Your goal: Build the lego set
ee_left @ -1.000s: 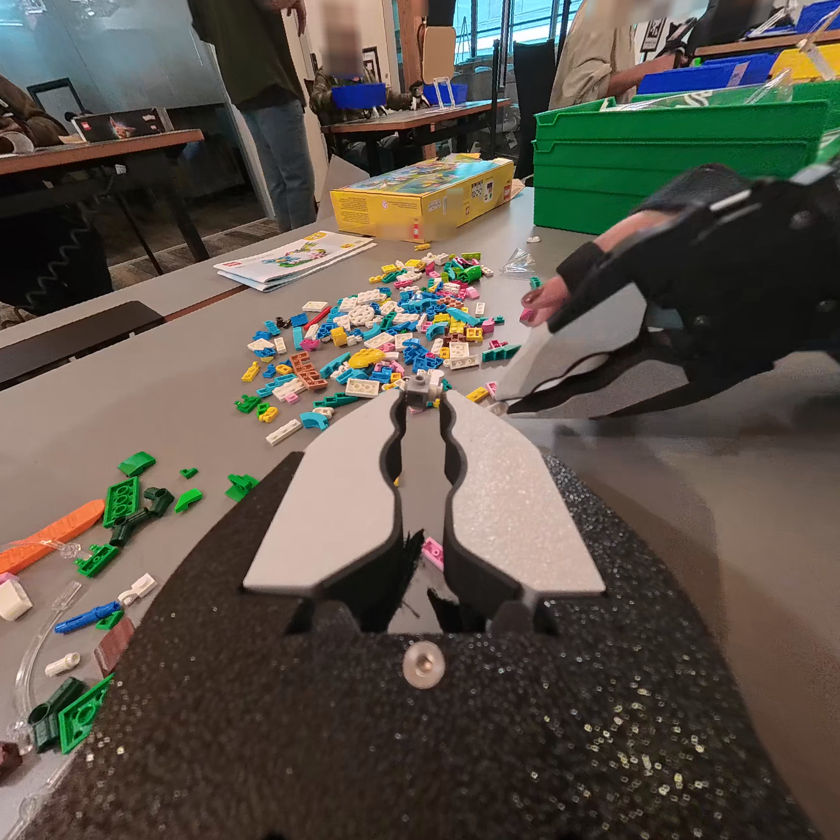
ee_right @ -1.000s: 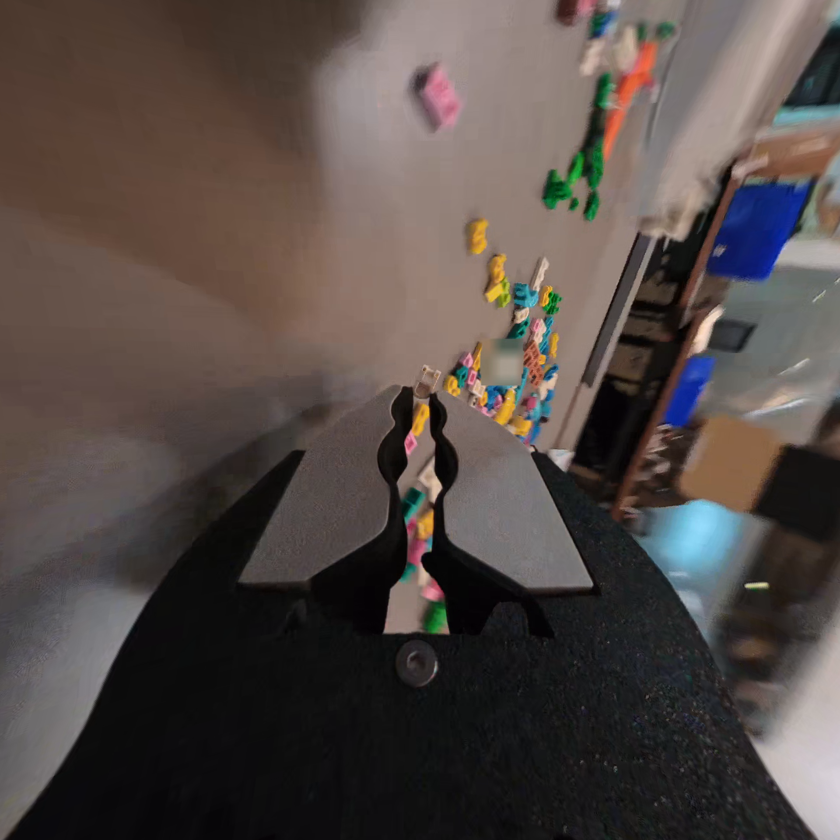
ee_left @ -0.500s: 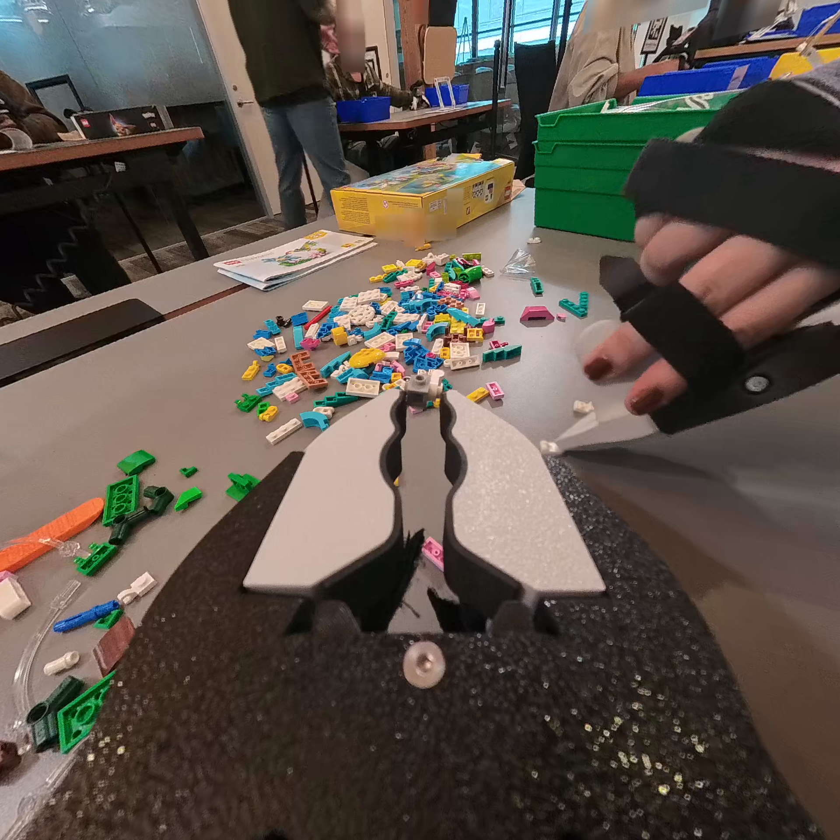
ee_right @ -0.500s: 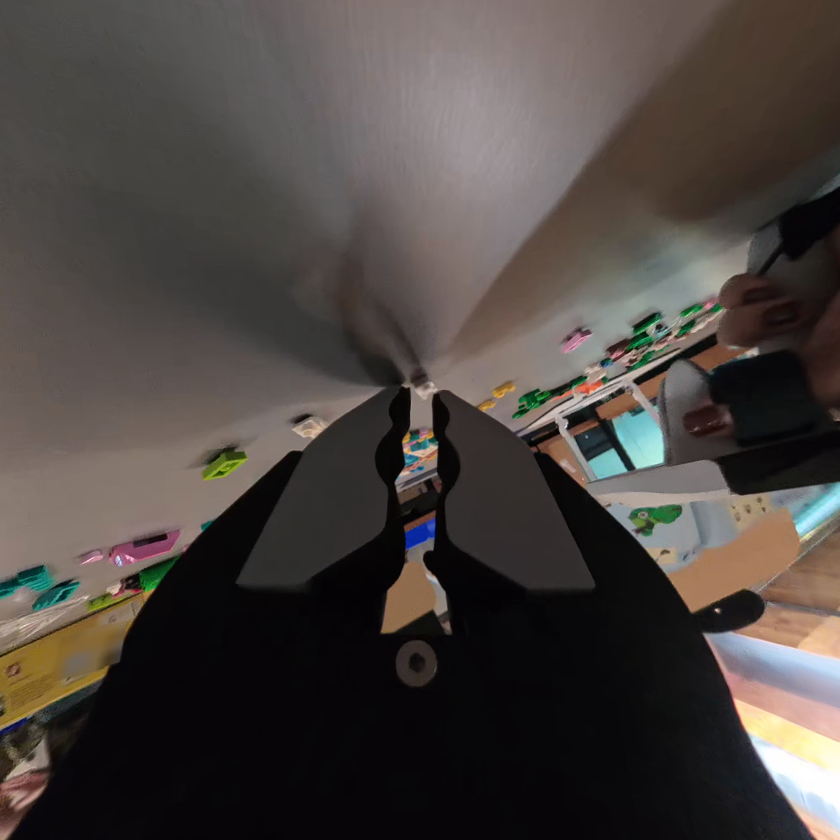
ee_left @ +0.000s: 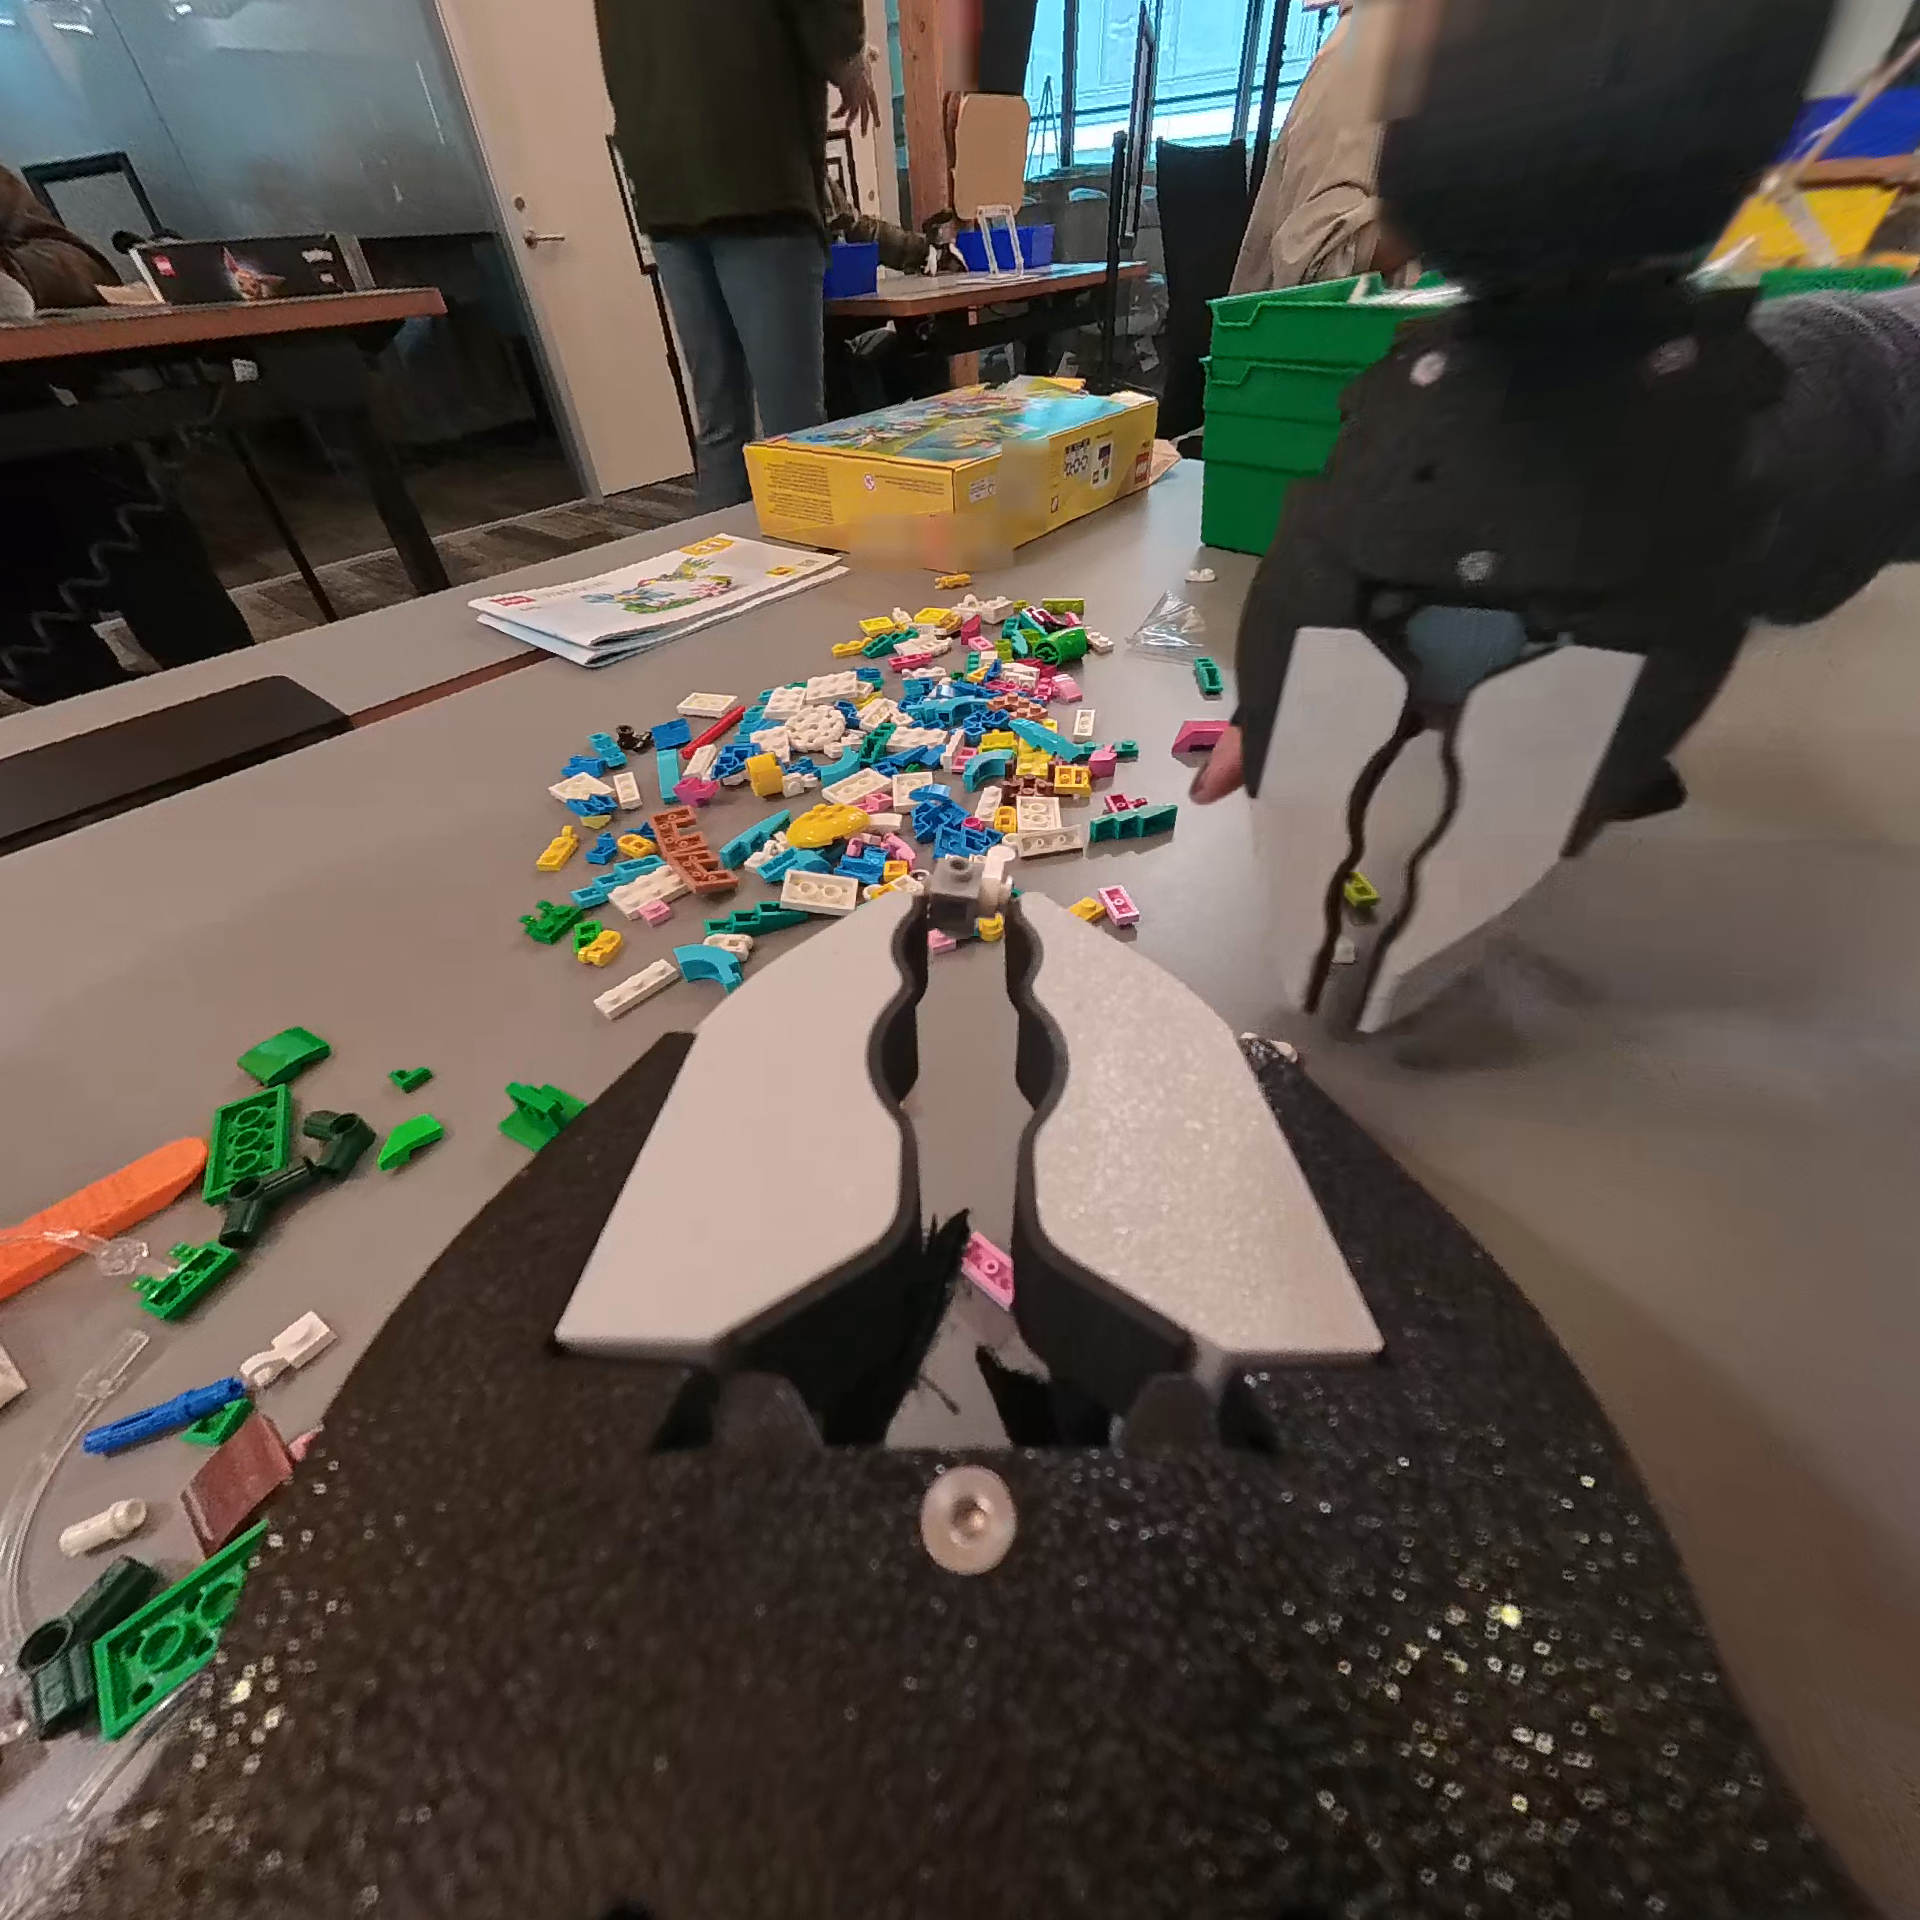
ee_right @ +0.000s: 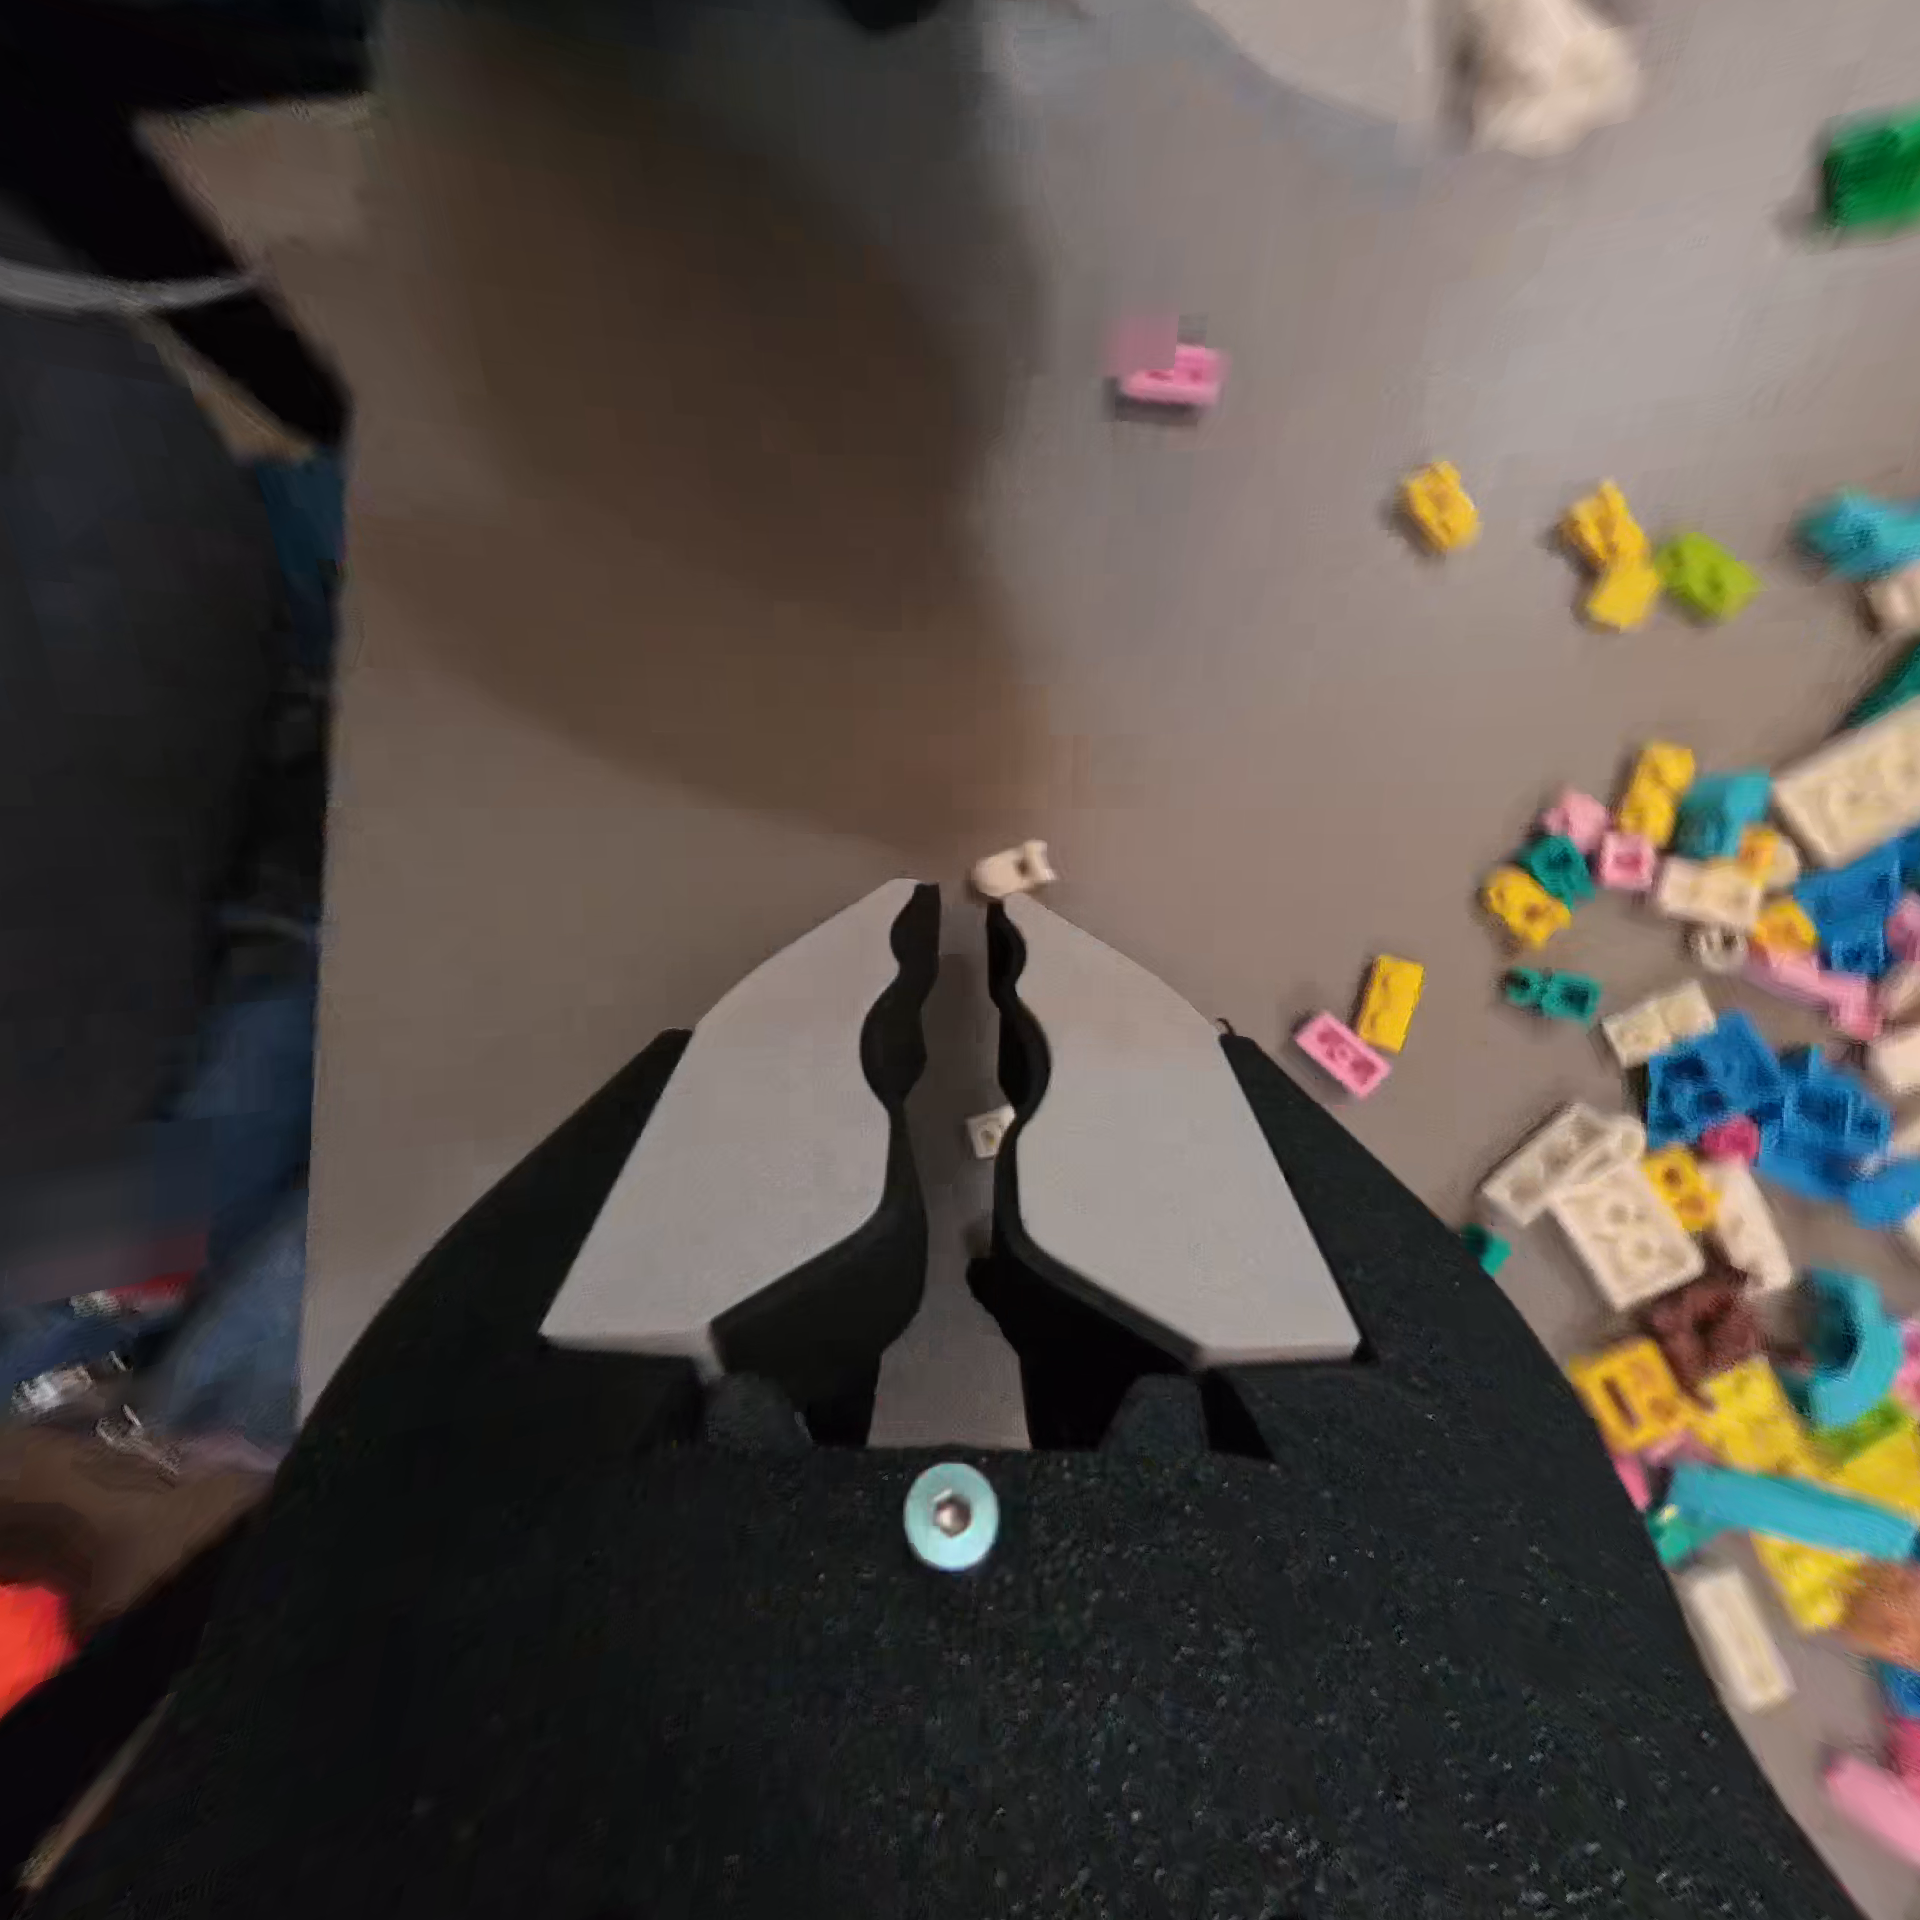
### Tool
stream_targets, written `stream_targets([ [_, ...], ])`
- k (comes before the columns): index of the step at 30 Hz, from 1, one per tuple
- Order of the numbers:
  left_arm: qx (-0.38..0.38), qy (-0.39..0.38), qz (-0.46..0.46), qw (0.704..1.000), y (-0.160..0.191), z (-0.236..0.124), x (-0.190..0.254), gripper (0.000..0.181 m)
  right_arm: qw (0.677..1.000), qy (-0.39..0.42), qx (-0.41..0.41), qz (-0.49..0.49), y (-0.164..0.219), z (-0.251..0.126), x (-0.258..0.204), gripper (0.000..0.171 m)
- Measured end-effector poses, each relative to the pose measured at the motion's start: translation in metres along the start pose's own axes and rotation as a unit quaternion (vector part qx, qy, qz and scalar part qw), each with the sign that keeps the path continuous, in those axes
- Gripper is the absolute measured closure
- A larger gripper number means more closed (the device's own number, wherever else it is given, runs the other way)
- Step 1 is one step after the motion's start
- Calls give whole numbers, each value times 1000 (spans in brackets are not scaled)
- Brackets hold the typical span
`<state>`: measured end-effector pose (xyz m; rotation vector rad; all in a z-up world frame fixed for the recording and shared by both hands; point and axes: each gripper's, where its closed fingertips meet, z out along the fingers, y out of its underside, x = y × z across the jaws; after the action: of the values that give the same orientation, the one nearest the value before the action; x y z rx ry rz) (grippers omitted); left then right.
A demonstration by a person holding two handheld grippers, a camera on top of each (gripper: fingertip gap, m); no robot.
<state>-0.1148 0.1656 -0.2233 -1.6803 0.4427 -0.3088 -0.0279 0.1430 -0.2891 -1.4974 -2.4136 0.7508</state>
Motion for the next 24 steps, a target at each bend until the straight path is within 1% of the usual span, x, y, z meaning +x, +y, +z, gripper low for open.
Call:
stream_targets([
  [2, 0, 1, -1, 1000, 0, 0, 0, 168, 997, 11, -11, 70, 5, 3, 7, 162],
  [4, 0, 2, -1, 1000, 0, 0, 0, 168, 994, 25, -10, 108, 5, 7, 7, 160],
  [5, 0, 3, -1, 1000, 0, 0, 1, 168, 994, 25, -4, 109, 3, 9, 2, 160],
  [9, 1, 6, -3, 1000, 0, 0, 1, 168, 990, 103, -15, 91, 12, 8, 1, 158],
  [12, 1, 7, -5, 1000, 0, 0, 1, 168, 988, 122, 18, 91, 8, 10, -1, 152],
  [14, 0, 7, -5, 1000, 0, 0, 1, 168, 986, 127, 46, 99, 3, 13, 0, 144],
  [16, -1, 7, -2, 1000, 0, 0, 1, 168, 983, 123, 77, 108, -4, 17, -1, 140],
  [18, -1, 7, 0, 1000, 0, 0, 1, 168, 985, 80, 108, 108, -15, 22, -12, 140],
  [20, -2, 7, 1, 1000, 0, 1, 2, 168, 982, 51, 143, 108, -27, 18, -18, 144],
  [22, -2, 8, 1, 1000, 0, 1, 2, 168, 982, 56, 143, 109, -27, 11, -12, 148],
  [24, -1, 9, 0, 1000, 0, 1, 2, 168, 987, 75, 109, 95, -16, 8, -5, 151],
])
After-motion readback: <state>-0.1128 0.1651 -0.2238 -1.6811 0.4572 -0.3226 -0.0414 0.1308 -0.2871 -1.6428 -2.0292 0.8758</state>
